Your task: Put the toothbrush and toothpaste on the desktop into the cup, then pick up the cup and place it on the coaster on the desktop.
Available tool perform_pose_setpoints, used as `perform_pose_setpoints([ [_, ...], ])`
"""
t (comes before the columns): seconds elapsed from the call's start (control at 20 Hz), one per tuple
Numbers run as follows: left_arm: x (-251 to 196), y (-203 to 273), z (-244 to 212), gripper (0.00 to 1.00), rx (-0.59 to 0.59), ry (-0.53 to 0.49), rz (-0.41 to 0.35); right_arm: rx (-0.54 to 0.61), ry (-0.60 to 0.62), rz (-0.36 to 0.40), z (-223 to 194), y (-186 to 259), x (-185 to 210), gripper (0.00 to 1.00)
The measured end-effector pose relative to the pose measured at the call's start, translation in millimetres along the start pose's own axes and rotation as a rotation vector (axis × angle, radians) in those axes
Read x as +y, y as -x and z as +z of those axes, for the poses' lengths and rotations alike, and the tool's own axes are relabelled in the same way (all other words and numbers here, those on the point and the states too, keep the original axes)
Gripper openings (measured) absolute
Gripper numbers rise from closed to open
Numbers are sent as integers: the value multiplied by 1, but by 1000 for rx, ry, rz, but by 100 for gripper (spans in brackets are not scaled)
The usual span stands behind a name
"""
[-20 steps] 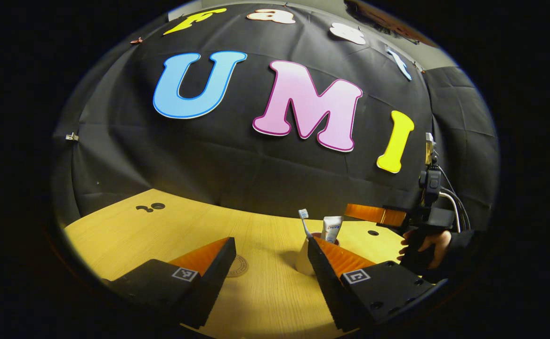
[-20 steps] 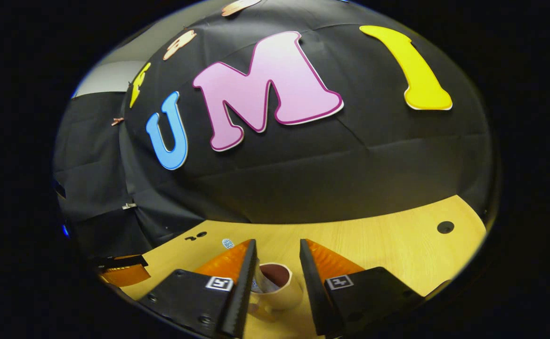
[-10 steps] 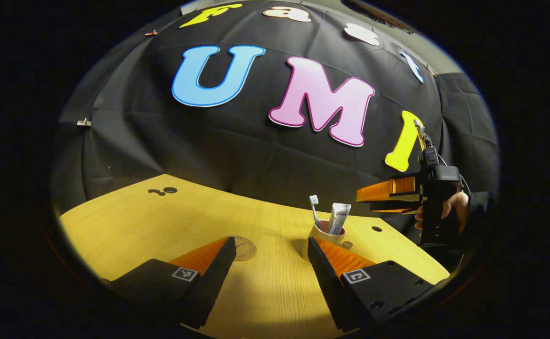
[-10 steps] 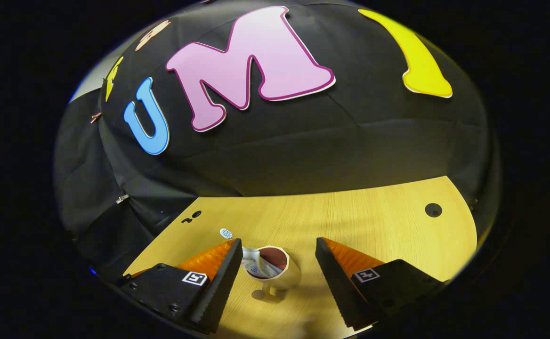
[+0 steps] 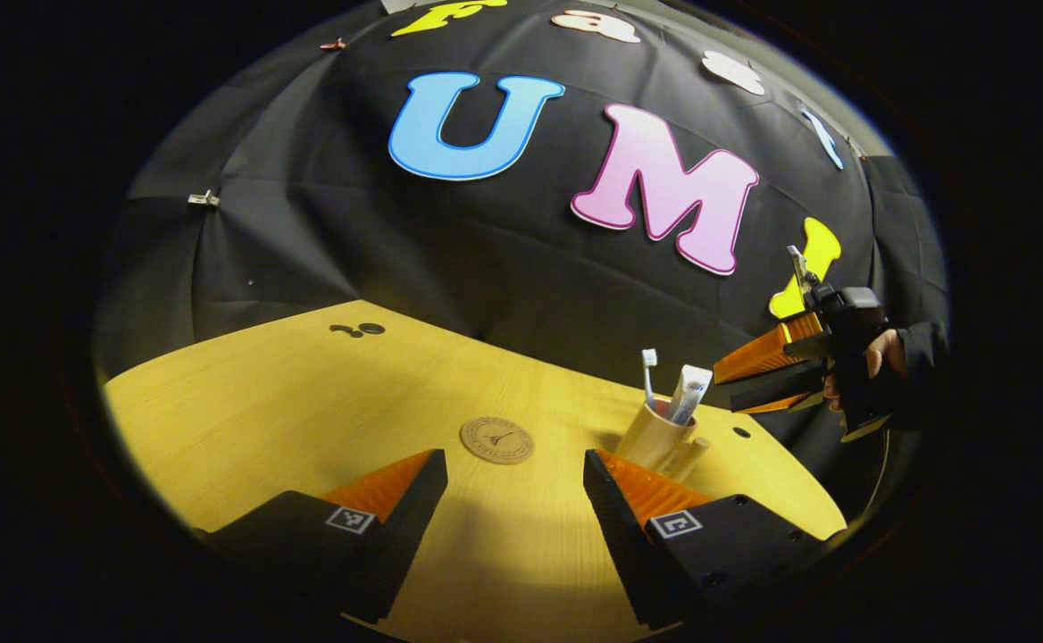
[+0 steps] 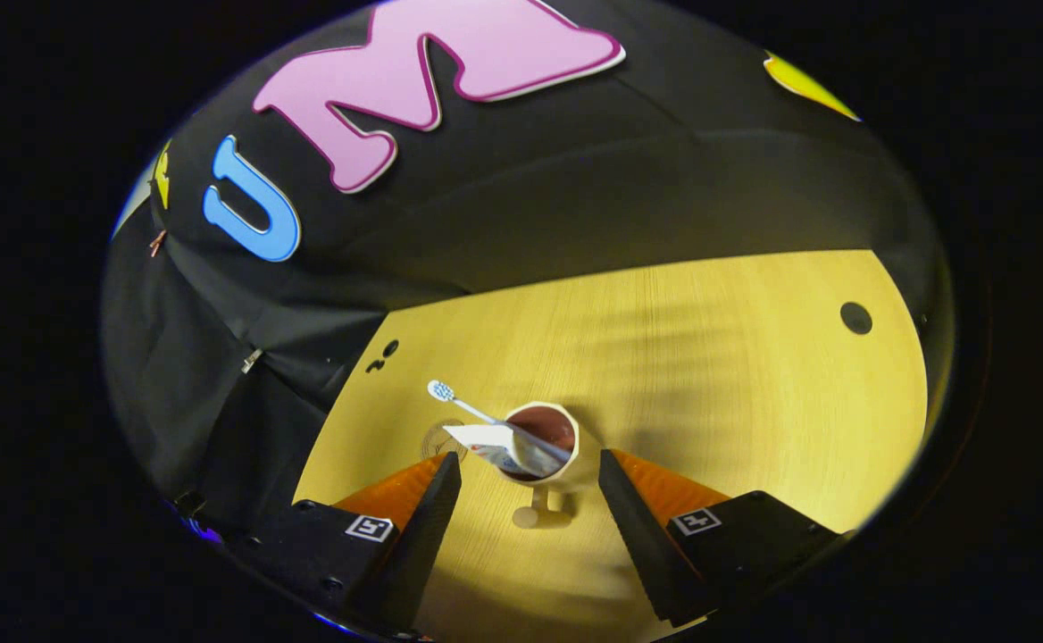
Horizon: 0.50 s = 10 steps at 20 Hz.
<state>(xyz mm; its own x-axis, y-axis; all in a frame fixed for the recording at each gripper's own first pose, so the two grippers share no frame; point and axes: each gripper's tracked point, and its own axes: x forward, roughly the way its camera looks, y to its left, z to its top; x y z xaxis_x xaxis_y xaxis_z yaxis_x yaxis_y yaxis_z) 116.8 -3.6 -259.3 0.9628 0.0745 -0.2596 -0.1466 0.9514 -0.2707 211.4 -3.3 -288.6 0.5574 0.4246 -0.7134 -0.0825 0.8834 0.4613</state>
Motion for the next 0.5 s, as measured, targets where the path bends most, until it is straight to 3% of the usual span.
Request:
perform_pose_setpoints([
  [0.2,22,8,-4,96,16,8,28,136,66,-32,-24,-20,-4,96],
  [0.3,33,13,-7,96,26,14,44,187,35,-73,-30,-31,-8,96],
  [0.5,52,20,-27,96,113,-37,81,276,61,-137,-45,-55,-17,96],
])
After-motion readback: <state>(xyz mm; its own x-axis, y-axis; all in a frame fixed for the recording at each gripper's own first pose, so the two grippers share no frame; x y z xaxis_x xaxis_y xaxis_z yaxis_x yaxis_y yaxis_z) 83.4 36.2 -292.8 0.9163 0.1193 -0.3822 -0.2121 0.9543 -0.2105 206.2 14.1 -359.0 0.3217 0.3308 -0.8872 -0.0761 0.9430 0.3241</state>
